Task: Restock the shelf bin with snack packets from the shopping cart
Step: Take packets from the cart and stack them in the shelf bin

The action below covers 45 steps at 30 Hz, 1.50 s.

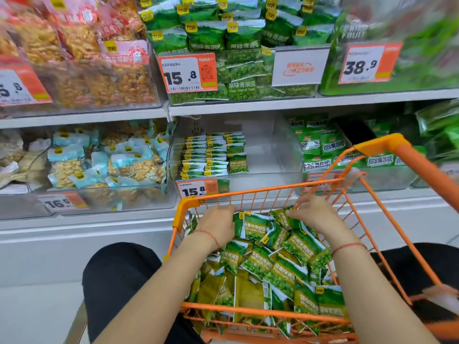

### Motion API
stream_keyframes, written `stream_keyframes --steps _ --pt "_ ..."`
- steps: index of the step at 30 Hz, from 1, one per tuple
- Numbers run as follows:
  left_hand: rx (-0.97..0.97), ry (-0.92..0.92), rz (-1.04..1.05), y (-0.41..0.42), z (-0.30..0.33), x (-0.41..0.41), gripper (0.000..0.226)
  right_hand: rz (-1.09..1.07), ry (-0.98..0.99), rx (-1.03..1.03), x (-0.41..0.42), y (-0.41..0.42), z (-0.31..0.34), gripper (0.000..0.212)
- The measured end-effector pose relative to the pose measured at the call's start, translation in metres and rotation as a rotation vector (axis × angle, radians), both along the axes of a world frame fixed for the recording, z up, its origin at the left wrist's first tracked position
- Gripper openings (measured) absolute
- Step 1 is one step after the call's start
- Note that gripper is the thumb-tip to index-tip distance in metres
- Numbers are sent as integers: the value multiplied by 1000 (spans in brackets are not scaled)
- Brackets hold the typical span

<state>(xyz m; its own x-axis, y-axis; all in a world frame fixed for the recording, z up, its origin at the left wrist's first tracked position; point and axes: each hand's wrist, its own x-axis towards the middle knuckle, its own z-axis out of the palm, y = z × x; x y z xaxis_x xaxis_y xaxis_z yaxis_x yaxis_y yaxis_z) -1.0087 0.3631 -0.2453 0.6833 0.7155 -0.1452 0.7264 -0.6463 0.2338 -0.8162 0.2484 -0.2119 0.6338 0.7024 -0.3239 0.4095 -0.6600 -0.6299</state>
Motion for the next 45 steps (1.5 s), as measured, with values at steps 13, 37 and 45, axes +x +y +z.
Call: stream_keyframes --steps 13,37,45 --pt "22 115 -73 -2 -7 3 34 91 -317 -63 -12 -2 -16 17" --pt "-200 -674 205 -8 30 5 19 -417 870 564 -24 -5 2 70" --pt "-652 -826 196 -27 41 27 27 -178 606 463 -35 -3 0 16"
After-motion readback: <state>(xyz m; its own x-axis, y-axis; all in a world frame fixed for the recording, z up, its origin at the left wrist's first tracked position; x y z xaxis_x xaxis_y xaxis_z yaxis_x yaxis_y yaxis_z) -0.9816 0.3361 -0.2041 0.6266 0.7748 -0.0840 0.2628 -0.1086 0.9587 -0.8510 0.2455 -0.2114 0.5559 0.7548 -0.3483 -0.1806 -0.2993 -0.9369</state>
